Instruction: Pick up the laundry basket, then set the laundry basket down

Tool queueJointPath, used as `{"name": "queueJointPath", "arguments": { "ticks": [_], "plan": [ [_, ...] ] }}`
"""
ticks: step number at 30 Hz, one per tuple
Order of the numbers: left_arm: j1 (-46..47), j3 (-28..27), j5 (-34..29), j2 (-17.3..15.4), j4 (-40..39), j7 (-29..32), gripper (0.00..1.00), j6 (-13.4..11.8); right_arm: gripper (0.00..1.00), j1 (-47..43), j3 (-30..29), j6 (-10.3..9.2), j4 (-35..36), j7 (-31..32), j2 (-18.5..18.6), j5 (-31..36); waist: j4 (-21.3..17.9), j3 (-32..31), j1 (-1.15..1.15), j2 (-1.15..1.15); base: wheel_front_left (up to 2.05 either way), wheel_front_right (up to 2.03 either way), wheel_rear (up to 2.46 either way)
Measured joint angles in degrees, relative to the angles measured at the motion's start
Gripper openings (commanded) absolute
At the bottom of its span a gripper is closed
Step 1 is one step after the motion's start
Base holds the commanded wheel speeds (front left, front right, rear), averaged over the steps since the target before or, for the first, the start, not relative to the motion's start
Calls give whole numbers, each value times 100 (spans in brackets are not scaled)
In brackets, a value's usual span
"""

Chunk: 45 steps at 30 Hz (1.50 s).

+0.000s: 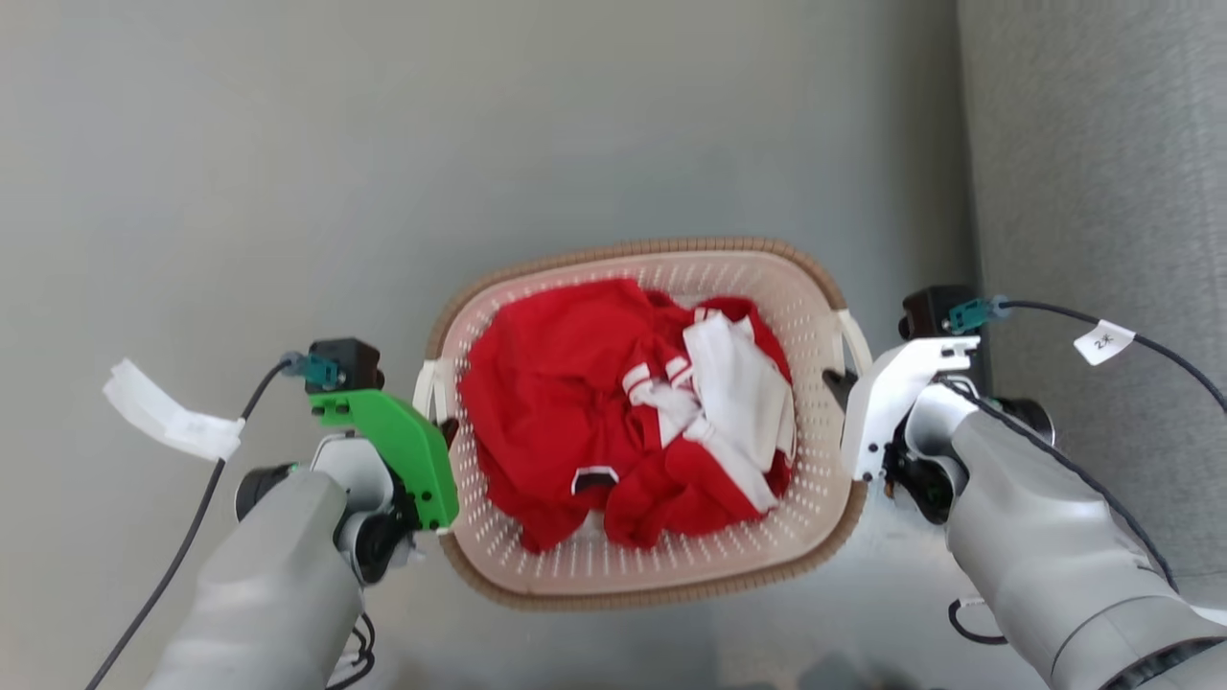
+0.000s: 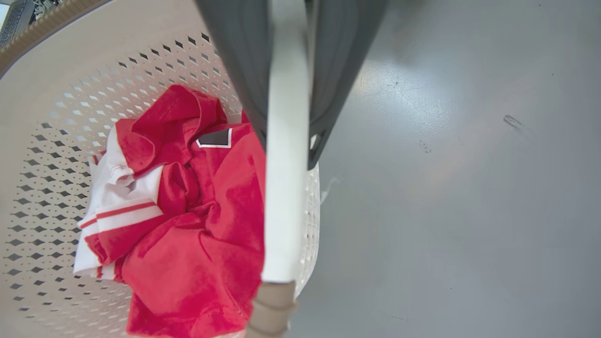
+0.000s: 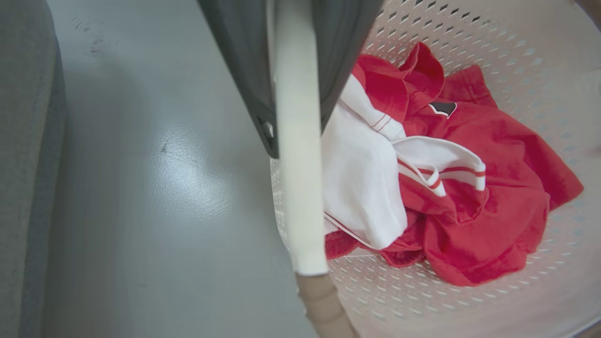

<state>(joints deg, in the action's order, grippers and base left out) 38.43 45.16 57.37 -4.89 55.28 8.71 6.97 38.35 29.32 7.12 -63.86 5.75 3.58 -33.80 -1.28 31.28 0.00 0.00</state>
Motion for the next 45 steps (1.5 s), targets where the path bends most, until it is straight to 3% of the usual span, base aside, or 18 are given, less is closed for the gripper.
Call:
{"name": "queueJointPath", "arguments": {
  "ticks": [25, 35, 45],
  "plan": [
    [-938, 410, 601, -43, 213, 505, 0, 1, 0, -784, 500, 0, -242, 1022, -77, -704, -33, -1961, 0, 0, 0, 0, 0],
    [-1009, 471, 661, -49, 256, 677, 0, 1, 0, -859, 624, 0, -224, 1230, -71, -821, -65, -2461, 0, 0, 0, 0, 0],
    [-1009, 505, 861, -51, 346, 905, 0, 1, 0, -858, 714, -5, -232, 1456, -73, -915, -75, -2560, 0, 0, 0, 0, 0]
  ]
}}
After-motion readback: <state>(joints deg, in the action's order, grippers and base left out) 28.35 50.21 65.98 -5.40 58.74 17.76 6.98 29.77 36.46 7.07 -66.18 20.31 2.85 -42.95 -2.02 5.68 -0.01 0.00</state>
